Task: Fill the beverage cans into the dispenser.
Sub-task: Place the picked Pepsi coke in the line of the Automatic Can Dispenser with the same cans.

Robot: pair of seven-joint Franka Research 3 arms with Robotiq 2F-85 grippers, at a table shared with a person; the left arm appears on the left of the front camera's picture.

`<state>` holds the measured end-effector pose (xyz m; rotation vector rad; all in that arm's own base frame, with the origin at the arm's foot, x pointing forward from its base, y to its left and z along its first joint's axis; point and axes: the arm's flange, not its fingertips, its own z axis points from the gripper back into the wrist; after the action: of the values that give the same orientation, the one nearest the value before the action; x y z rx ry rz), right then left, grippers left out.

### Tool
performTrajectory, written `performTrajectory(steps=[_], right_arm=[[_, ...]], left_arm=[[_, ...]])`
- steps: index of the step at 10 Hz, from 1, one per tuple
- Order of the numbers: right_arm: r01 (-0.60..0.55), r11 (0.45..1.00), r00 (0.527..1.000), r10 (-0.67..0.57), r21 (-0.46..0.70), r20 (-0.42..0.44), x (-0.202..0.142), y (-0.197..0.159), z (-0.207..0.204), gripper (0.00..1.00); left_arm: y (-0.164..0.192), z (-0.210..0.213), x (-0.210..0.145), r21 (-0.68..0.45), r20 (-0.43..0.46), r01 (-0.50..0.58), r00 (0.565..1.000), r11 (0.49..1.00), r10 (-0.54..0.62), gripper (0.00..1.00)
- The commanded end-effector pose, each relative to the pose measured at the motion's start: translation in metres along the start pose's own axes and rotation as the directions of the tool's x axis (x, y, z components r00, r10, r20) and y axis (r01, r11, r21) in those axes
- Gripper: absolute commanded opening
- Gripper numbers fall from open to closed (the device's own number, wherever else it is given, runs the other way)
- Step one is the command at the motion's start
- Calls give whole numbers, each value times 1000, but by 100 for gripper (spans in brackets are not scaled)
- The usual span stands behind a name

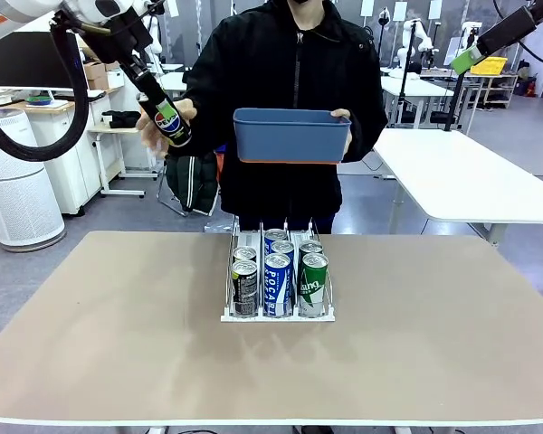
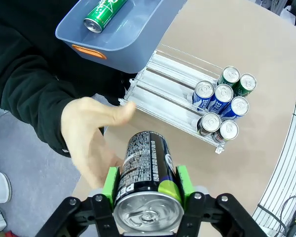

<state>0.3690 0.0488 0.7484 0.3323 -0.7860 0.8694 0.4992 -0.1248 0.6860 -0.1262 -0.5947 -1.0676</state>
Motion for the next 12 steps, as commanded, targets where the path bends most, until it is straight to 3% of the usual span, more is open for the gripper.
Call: performTrajectory(steps=[1,12], right_arm=[[2,1000,1000,-2,6,7,0,-1,0,100],[2,1000,1000,-2,6,7,0,-1,0,100]], left_arm=[[1,2,-1,5,3,-3,1000,1000,3,0],[1,2,-1,5,3,-3,1000,1000,3,0]])
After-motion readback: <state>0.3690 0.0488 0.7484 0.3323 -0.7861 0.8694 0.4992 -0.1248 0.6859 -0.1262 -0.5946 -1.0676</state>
